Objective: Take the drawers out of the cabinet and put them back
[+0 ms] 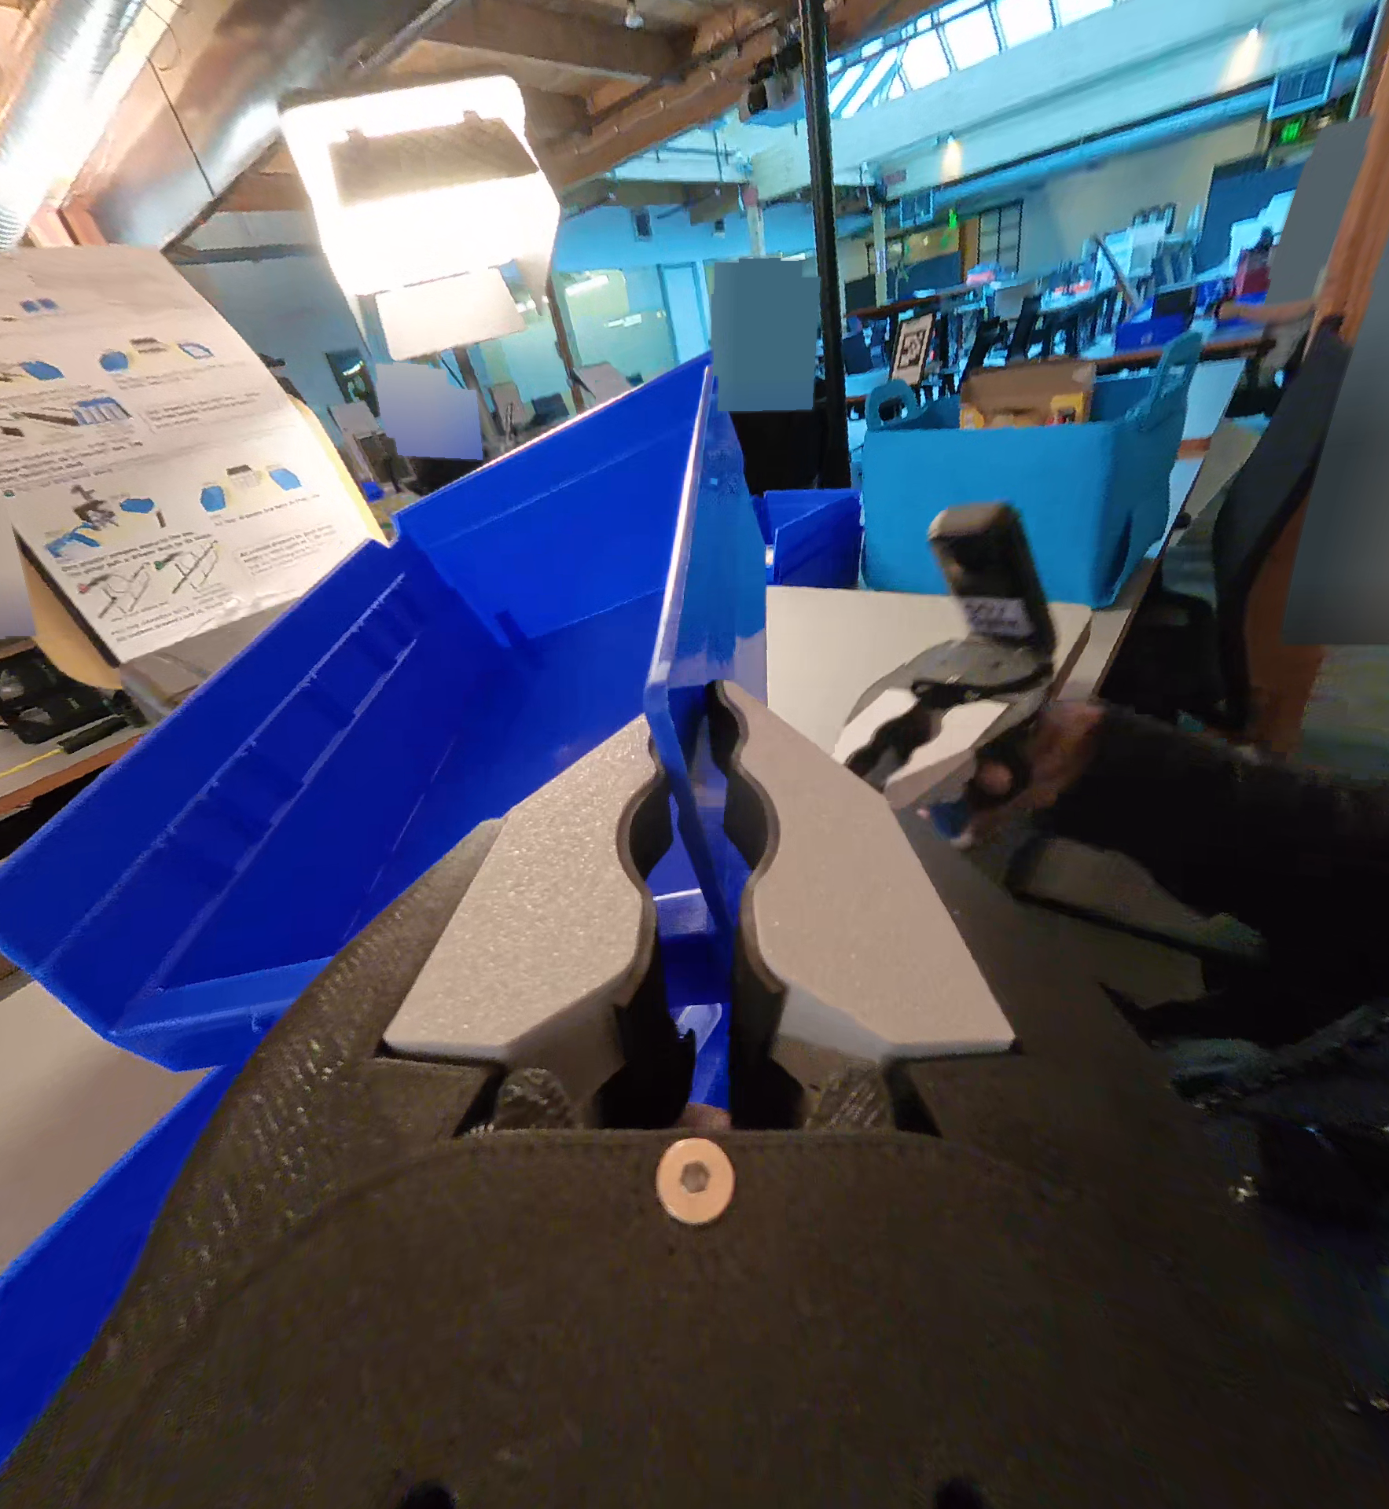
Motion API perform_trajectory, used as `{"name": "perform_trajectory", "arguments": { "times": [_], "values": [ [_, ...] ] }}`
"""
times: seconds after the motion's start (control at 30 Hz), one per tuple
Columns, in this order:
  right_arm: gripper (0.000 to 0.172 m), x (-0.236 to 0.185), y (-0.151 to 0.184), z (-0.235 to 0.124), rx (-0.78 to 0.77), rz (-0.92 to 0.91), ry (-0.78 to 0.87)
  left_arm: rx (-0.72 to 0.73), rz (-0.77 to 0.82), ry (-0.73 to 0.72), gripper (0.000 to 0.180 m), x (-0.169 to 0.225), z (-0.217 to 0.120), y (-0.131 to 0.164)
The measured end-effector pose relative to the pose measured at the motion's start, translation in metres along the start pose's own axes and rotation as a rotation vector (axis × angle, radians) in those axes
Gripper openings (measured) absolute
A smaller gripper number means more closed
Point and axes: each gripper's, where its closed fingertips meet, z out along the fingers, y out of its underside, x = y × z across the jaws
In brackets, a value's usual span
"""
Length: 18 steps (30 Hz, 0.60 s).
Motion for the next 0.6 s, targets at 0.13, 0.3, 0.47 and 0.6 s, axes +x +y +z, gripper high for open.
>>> {"name": "perform_trajectory", "arguments": {
  "times": [0.13, 0.3, 0.47, 0.6],
  "values": [
    [0.029, 0.002, -0.013, -0.055, 0.093, -0.001, 0.157, -0.070, 0.029, 0.027, 0.003, 0.010, 0.043, 0.023],
    [0.029, -0.005, -0.043, -0.097, 0.208, -0.097, 0.335, -0.096, 0.050, 0.108, 0.004, 0.038, 0.082, 0.040],
    [0.032, -0.004, -0.080, -0.119, 0.242, -0.344, 0.497, -0.172, 0.086, 0.147, 0.005, 0.051, 0.094, 0.060],
    [0.037, 0.009, -0.083, -0.120, 0.112, -0.398, 0.536, -0.185, 0.096, 0.172, 0.006, 0.053, 0.095, 0.065]
  ]
}}
